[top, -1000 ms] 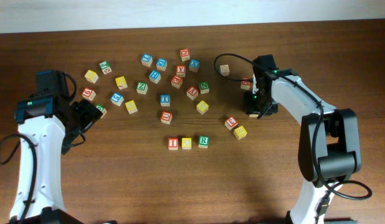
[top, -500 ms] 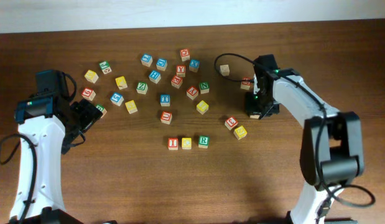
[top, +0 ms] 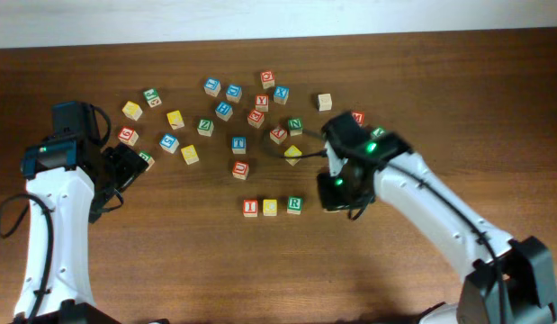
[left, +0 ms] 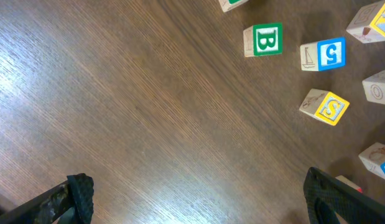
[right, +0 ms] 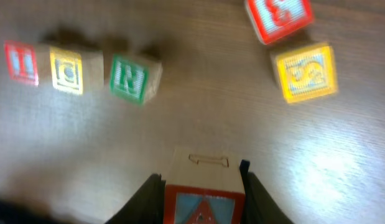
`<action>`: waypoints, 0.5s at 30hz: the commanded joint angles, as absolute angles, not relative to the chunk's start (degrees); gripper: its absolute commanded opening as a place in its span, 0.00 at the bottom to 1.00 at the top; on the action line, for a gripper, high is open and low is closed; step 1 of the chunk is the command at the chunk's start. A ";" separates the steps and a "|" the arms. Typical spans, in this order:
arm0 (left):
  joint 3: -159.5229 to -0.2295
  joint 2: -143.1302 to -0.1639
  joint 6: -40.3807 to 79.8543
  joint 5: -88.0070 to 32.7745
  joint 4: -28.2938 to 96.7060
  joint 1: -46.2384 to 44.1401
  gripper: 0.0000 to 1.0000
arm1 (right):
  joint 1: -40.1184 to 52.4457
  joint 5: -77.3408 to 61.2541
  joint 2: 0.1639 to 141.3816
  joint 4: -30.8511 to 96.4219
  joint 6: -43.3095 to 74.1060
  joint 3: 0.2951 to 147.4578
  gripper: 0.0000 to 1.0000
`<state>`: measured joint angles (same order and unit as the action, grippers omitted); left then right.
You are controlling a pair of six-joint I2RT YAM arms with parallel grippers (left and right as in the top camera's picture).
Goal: Spell out ICRA
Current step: 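Carry the red A block to the right of the R block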
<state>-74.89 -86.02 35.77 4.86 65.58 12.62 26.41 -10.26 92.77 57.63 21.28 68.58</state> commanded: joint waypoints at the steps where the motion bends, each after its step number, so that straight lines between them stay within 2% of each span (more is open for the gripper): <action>1: -75.05 -85.38 35.31 4.91 65.63 12.82 0.99 | 29.74 -7.88 92.36 49.04 29.50 61.45 0.25; 5: -75.05 -85.38 35.31 4.91 65.63 12.82 0.99 | 30.48 -7.62 92.42 38.63 31.20 56.58 0.25; 15: -75.05 -85.38 35.31 4.91 65.63 12.82 0.99 | 30.57 -5.80 99.83 31.86 35.70 56.01 0.25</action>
